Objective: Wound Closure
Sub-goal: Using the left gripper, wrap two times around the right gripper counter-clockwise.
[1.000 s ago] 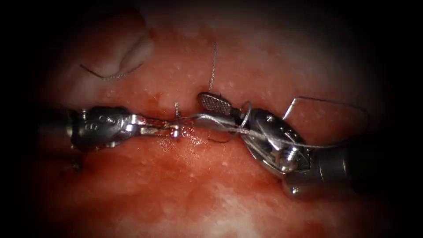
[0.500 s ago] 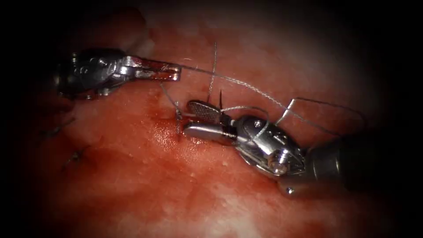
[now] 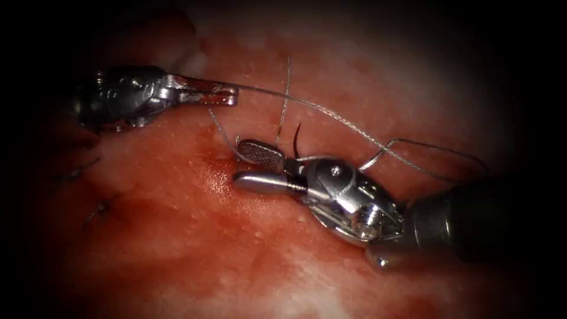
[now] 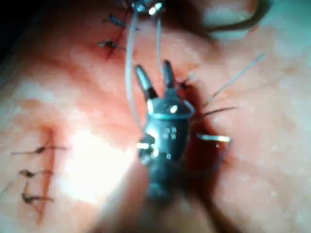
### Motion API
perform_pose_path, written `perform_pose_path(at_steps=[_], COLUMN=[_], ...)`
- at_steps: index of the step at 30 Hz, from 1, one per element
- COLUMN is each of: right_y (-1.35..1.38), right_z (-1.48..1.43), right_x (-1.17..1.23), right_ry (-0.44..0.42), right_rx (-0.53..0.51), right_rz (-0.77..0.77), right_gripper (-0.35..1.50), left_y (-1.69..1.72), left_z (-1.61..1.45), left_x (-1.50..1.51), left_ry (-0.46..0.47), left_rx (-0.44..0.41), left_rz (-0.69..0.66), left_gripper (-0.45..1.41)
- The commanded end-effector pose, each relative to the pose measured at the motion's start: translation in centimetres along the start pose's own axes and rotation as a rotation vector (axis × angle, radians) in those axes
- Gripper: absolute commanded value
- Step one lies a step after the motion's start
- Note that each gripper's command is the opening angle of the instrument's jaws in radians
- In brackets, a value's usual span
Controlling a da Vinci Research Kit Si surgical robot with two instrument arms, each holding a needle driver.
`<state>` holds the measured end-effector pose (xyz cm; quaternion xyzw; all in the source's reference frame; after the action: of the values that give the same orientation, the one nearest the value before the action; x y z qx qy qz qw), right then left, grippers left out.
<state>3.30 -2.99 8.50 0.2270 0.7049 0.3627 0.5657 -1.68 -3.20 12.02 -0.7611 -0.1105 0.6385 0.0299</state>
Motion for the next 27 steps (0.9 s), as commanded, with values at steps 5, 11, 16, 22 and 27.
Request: perform_pose_path(at_steps=[5,11,16,22,27], right_y=[-0.01,-0.01,-0.01,-0.01,-0.02], right_z=[0.04,0.04,0.04,0.04,0.04], right_x=[-0.07,-0.07,-0.07,-0.07,-0.06], right_ry=[0.001,0.001,0.001,0.001,-0.010], right_rx=[0.000,0.000,0.000,0.000,0.007], right_rz=[0.002,0.002,0.002,0.002,0.050], right_gripper=[0.39,0.39,0.39,0.39,0.44], left_y=[-0.03,-0.03,-0.03,-0.03,-0.03], left_z=[0.07,0.07,0.07,0.07,0.16], left_x=[-0.04,-0.04,-0.04,-0.04,-0.06], left_ry=[0.003,0.003,0.003,0.003,-0.023], left_rx=[-0.002,-0.002,-0.002,-0.002,0.000], left_rz=[0.001,0.001,0.001,0.001,0.003], left_gripper=[-0.45,-0.45,-0.45,-0.45,-0.45])
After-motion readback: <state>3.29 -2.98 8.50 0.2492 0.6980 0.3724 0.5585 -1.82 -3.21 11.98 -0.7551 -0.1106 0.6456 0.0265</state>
